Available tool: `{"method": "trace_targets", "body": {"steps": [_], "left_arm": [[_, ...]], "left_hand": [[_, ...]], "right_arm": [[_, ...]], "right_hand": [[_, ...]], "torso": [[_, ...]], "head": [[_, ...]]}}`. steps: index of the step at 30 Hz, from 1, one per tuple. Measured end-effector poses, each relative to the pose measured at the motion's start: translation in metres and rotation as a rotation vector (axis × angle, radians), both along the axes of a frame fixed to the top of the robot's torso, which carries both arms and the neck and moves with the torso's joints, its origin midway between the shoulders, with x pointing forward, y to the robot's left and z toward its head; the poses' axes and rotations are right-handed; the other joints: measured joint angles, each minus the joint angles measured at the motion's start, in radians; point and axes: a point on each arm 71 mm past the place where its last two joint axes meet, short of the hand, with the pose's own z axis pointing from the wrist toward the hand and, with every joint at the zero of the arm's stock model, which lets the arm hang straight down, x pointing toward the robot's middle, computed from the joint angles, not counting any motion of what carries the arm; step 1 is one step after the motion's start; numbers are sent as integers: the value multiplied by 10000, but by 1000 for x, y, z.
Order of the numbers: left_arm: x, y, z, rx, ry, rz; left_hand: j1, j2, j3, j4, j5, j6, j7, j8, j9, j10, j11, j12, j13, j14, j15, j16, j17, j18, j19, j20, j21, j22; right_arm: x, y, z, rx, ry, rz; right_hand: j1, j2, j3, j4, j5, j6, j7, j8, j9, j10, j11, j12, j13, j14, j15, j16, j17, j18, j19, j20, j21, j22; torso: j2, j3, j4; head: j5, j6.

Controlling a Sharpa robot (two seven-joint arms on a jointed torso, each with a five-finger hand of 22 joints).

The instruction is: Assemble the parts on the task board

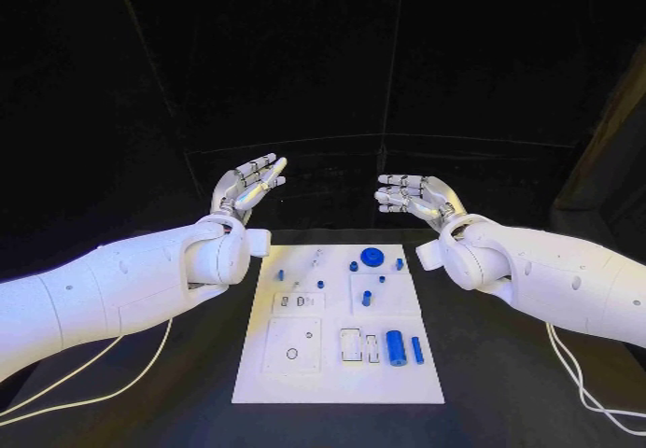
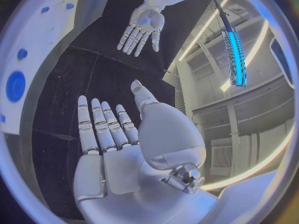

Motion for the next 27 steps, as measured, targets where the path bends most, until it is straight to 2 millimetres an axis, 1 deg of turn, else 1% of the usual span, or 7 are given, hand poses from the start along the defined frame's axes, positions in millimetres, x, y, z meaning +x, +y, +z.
{"method": "trace_targets", "body": {"steps": [2,4,8,10,14,22,27], "left_arm": [[-3,7,-3,-35,61,-37],[-7,8,-5,-88,116,-157],[-13,7,-2,-182,49,-486],[-17,8,0,-192,7,-649],[-27,9,3,-181,-61,-987],[-48,4,8,-170,-152,-1809],[-58,-1,9,-212,-122,-2233]], "left_hand": [[113,112,-42,-159,0,770,90,130,62,1455,54,282,112,710,34,233,76,-95,1219,16,448,221],[216,216,-68,-344,0,1377,191,196,87,2666,-7,507,174,1266,-40,404,117,-93,2652,24,978,460],[335,334,-184,-685,0,2789,399,371,149,3929,-243,801,182,2261,-295,583,151,-72,4095,-19,1452,597],[443,443,-204,-894,32,3431,552,504,179,4475,-372,927,185,2854,-456,731,182,68,4717,-126,1649,636],[501,501,-259,-1114,32,3952,715,504,161,5044,-514,934,173,3580,-657,809,214,74,5432,-307,1767,623],[545,667,-327,-1455,32,4391,605,465,127,5653,-698,864,174,4395,-897,811,359,72,6166,-545,1789,473],[545,667,-323,-1458,32,4442,624,465,118,5688,-734,843,174,4395,-897,797,375,72,6194,-562,1789,455]], "right_arm": [[-1,-7,-3,-826,-301,173],[-2,-7,-5,-1448,-544,402],[1,-4,8,-2717,-1355,831],[4,-4,16,-3462,-1784,988],[5,-1,22,-4900,-2346,1340],[1,16,24,-7680,-3176,2087],[0,28,22,-9080,-3513,2371]], "right_hand": [[158,-1,67,-225,0,833,137,39,42,828,-97,32,26,875,-142,104,38,140,512,-86,246,77],[262,3,140,-417,0,1478,247,70,65,1495,-188,41,45,1617,-282,194,70,140,950,-183,475,149],[348,-14,298,-735,0,2422,486,91,97,2556,-365,103,73,2841,-552,326,139,232,1717,-400,931,307],[389,27,365,-836,0,2700,492,91,112,2901,-429,103,78,3252,-654,423,180,296,2008,-497,1120,387],[507,-93,436,-1067,0,3164,388,91,126,3514,-613,104,88,4275,-939,718,346,295,2769,-797,1711,655],[633,-261,610,-1241,50,3806,116,90,135,4347,-991,27,98,6245,-1517,1751,1113,294,3933,-1465,3456,1629],[482,-481,813,-1322,50,3979,40,30,135,4464,-1109,-49,98,6735,-1703,2939,2033,293,4086,-1618,4720,2431]], "torso": [[67,9,-12],[126,16,-13],[270,33,-12],[353,35,5],[488,23,56],[797,-47,201],[972,-81,320]], "head": [[-14,12],[-25,33],[-47,114],[-70,136],[-123,181],[-242,287],[-318,322]]}}
